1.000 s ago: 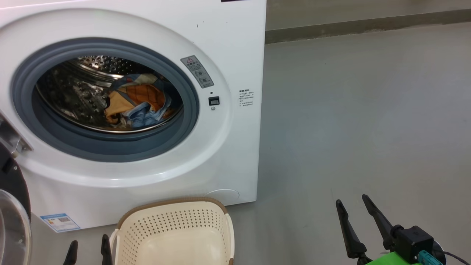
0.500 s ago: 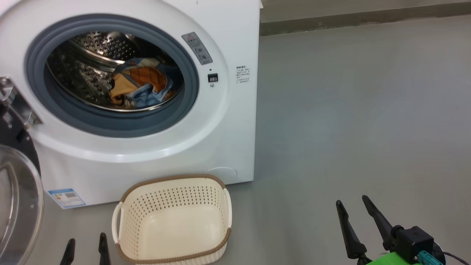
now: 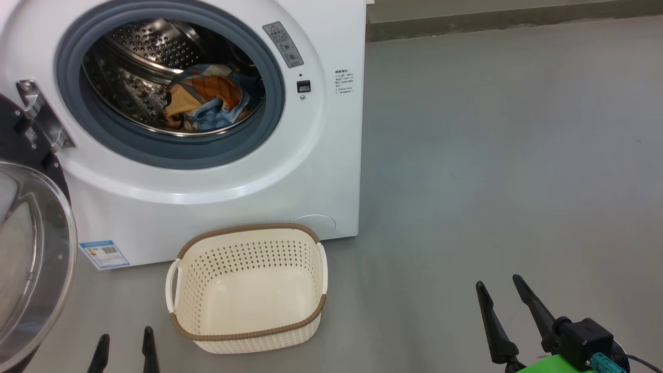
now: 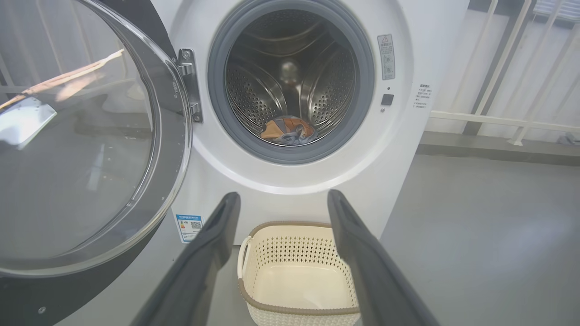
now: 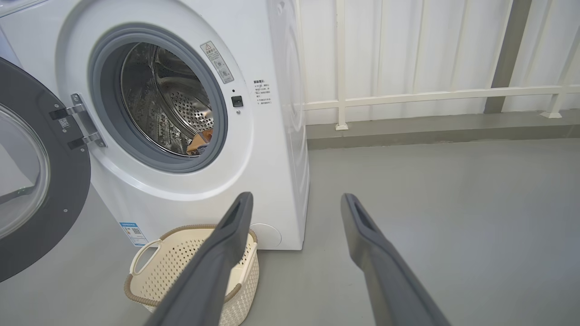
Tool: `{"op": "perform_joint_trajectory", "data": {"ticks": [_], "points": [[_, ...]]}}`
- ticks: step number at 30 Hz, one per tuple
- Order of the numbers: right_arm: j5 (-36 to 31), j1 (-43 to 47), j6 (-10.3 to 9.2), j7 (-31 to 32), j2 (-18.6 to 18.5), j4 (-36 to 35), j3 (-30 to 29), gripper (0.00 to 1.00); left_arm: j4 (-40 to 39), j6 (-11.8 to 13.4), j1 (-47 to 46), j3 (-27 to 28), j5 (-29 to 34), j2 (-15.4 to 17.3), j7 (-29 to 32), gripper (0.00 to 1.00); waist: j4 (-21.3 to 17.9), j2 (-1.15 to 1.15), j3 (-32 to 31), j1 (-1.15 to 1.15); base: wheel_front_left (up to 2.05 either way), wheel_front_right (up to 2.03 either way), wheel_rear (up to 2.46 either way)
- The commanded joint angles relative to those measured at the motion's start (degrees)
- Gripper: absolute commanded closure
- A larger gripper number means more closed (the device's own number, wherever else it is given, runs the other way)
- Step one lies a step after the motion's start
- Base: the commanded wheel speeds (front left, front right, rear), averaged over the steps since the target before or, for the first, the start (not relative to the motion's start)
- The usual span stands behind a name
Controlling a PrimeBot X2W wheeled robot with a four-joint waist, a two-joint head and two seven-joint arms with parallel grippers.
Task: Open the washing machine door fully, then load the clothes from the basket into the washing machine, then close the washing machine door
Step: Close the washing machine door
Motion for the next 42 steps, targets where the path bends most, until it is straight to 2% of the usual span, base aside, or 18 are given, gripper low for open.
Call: {"op": "perform_joint_trajectory", "data": {"ticks": [1, 14, 20, 42], "points": [[0.12, -0.84, 0.09, -0.27, -0.17, -1.54, 1.46, 0.0, -1.47, -0.21, -2.79, 1.79, -0.3, 0.55, -0.37, 0.0, 0.05, 0.0, -0.02, 0.0, 0.0, 0.0, 0.0], [-0.61, -0.58, 0.09, -0.27, -0.17, -1.82, 1.54, 0.0, -1.44, -0.86, -2.86, 1.66, -0.39, 0.55, -0.37, 0.0, 0.6, 0.0, 0.05, 0.0, 0.0, 0.0, 0.0], [-1.33, -0.49, 0.09, -0.27, -0.17, -2.41, 1.49, 0.0, -1.17, -0.42, -3.05, 1.71, -0.75, 0.55, -0.37, 0.0, 2.26, 0.0, 0.38, 0.0, 0.0, 0.0, 0.0], [-0.97, 0.1, 0.09, -0.27, -0.17, -3.03, 2.5, 0.0, -0.78, 0.07, -2.68, 3.09, -0.83, 0.55, -0.37, 0.0, 17.16, 0.0, -0.39, 0.0, 0.0, 0.0, 0.0]]}}
